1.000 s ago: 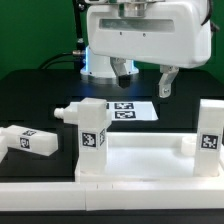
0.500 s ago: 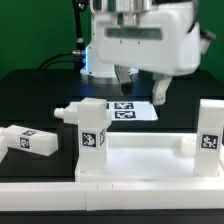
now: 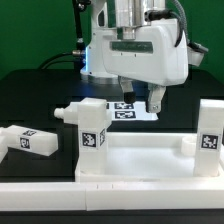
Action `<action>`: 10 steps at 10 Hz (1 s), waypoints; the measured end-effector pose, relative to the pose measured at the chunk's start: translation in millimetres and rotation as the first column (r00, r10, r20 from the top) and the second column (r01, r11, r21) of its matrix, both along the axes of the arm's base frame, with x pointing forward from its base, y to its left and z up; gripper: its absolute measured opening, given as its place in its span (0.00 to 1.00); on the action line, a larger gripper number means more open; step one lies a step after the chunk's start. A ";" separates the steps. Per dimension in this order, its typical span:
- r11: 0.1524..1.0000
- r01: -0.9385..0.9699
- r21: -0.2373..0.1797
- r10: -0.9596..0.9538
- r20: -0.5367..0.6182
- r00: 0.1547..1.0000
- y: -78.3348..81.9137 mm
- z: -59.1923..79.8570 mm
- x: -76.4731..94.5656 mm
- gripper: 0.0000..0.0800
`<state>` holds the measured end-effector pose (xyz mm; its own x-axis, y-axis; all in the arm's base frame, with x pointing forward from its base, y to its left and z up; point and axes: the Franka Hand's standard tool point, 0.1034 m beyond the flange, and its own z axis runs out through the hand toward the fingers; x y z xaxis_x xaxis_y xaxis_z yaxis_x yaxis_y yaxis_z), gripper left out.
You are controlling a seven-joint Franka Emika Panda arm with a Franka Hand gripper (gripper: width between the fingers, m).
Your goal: Assemble desk
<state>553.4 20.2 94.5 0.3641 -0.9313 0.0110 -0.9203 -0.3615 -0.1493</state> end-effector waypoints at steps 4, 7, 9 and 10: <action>0.928 0.364 0.079 -0.358 -0.074 0.931 6.4 -37.9 -31.2 0.81; 0.931 0.357 0.078 -0.351 -0.076 0.933 7.0 -38.7 -31.4 0.81; 0.890 0.447 0.093 -0.439 -0.093 0.894 5.9 -53.1 -38.7 0.81; 0.877 0.471 0.088 -0.461 -0.116 0.880 7.0 -67.1 -43.1 0.81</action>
Offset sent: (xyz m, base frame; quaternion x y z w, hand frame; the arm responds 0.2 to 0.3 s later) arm -0.0121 0.0105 -0.0267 -0.0158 0.0331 0.0338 0.9988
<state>510.4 27.2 27.4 -0.1181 -0.9865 -0.1134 -0.9892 0.1268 -0.0731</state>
